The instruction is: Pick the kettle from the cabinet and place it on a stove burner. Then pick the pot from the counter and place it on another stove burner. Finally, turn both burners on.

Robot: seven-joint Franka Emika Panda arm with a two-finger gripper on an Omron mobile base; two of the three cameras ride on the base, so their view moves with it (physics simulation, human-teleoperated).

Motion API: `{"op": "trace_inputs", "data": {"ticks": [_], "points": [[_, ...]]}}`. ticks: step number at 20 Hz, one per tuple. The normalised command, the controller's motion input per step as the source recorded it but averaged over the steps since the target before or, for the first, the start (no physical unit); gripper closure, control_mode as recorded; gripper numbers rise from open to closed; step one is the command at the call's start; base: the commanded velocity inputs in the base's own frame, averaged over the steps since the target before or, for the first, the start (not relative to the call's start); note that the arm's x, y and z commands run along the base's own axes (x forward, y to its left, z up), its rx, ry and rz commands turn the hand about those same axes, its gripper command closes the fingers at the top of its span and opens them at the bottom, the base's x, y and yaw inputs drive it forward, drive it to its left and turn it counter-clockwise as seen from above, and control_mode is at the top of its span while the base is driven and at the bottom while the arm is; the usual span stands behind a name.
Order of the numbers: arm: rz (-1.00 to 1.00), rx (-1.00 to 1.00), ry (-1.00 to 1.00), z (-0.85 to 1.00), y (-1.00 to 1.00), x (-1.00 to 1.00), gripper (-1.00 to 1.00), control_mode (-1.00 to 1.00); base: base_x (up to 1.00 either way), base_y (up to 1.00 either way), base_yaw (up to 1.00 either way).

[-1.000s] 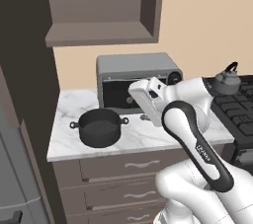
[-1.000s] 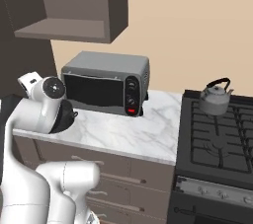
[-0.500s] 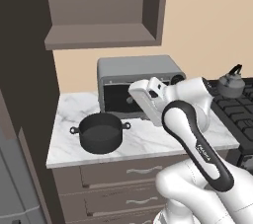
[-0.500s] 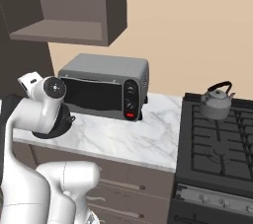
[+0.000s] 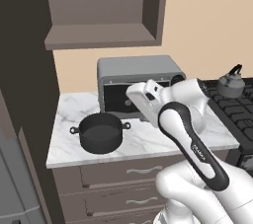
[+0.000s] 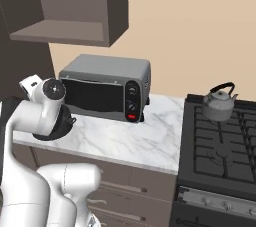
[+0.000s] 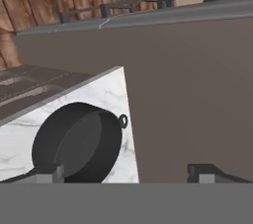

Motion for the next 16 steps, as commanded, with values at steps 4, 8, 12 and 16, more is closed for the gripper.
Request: {"op": "trace_inputs", "data": {"ticks": [4,8,12,16], "points": [[0.0,-0.06,0.0,-0.13,0.04,0.2,-1.0,-1.0,0.0,0.0,0.0],[0.0,-0.07,0.0,-0.13,0.02,0.18,-1.0,-1.0,0.0,0.0,0.0],[0.0,-0.08,0.0,-0.19,0.02,0.24,-1.0,-1.0,0.0,0.0,0.0],[0.0,-0.05,0.04,-0.2,0.04,0.23,-1.0,-1.0,0.0,0.0,0.0]]}}
